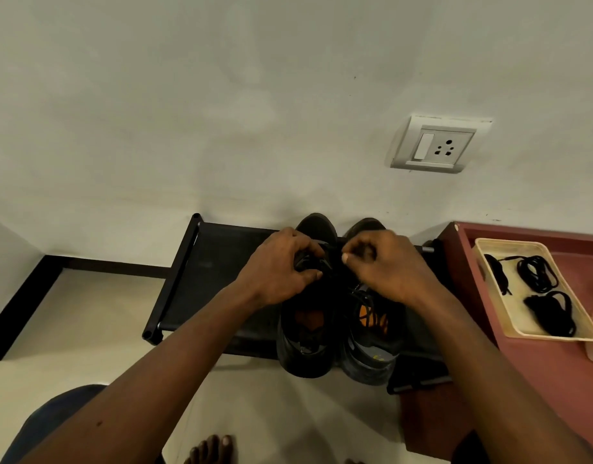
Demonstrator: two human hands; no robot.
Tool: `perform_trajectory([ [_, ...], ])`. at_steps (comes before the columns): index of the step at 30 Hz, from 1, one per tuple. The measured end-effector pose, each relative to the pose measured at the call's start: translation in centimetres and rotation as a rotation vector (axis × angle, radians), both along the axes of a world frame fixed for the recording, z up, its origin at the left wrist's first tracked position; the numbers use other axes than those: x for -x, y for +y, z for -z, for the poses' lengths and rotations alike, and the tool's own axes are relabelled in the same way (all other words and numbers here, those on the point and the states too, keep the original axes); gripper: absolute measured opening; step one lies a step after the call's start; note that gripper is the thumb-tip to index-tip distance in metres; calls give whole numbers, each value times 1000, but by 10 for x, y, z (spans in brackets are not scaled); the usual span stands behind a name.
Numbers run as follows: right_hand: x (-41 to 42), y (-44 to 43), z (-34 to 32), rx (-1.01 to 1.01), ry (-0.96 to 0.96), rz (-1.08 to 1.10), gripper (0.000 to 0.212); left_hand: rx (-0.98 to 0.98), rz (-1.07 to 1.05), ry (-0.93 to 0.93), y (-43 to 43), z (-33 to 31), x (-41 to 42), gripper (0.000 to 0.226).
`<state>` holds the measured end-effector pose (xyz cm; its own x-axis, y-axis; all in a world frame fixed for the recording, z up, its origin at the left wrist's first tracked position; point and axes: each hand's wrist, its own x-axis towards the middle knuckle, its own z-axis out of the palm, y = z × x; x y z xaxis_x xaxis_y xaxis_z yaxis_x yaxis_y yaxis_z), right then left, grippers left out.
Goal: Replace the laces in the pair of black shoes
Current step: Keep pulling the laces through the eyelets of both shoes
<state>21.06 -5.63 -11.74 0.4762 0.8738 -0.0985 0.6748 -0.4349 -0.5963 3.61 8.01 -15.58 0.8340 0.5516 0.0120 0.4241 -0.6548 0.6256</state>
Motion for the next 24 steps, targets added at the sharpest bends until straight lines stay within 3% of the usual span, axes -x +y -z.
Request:
perform_trajectory([
  [3, 8, 2, 7, 203, -133, -124, 16, 2, 18, 35, 1, 1, 0, 37],
  [7, 14, 3, 7, 217, -179, -119, 4, 35, 67, 103, 3, 1, 1, 46],
  [15, -9, -3, -5, 139, -42, 126, 15, 64, 84, 179, 6, 3, 4, 59],
  [21, -7, -6, -8, 259, 21, 18, 19, 73, 87, 173, 8, 5, 4, 56],
  [24, 1, -3, -5, 289, -23, -11, 40, 71, 96, 156, 10, 7, 2, 48],
])
